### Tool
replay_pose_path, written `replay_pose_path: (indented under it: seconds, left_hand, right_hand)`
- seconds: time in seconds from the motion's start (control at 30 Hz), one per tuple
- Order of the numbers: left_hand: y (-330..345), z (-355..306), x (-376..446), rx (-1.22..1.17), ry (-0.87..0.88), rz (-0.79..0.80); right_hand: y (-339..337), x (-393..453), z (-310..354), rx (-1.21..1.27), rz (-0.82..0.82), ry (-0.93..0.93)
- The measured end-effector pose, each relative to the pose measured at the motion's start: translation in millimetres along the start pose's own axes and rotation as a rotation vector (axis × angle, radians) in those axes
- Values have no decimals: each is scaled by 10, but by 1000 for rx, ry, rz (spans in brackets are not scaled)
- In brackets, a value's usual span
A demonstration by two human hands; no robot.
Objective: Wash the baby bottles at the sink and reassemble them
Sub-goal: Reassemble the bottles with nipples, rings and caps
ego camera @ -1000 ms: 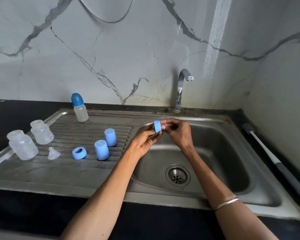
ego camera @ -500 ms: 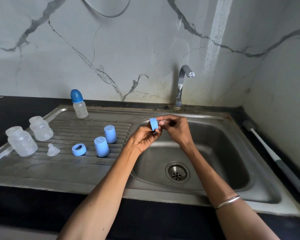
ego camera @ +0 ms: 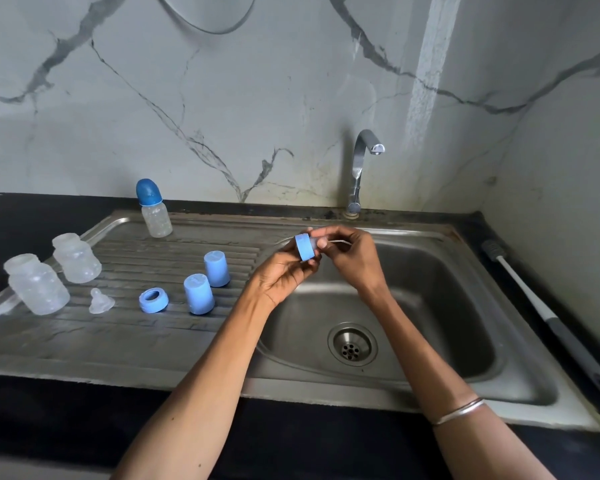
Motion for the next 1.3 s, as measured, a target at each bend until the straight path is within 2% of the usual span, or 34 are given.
replay_pose_path:
  seconds: [0.17, 0.4, 0.57, 0.73, 1.03, 1.3]
  left_hand:
    - [-29, -20, -10, 147, 35, 6]
    - [-16, -54, -5, 224, 84, 35]
    - [-18, -68, -36, 329, 97, 53]
    - [-59, -93, -7, 290, 88, 53]
    - [-2, -59, 51, 265, 161, -42]
    - [221, -28, 13, 359, 240, -105]
  right_hand:
    - [-78, -1, -5, -65, 0, 60]
    - [-120, -10, 23, -131, 98, 101]
    - [-88, -3, 4, -237, 37, 49]
    - [-38, -30, 44, -254, -26, -10]
    - [38, -55, 15, -245, -186, 11]
    - [52, -77, 13, -309, -251, 4]
Point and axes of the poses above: each hand's wrist, its own x-axis towards the middle knuckle, its own y-axis out of the palm, z = x × y, the point moved 3 cm from there along x, towards the middle knuckle, and after that the axes turned 8 degrees about y, right-handed, at the moved point
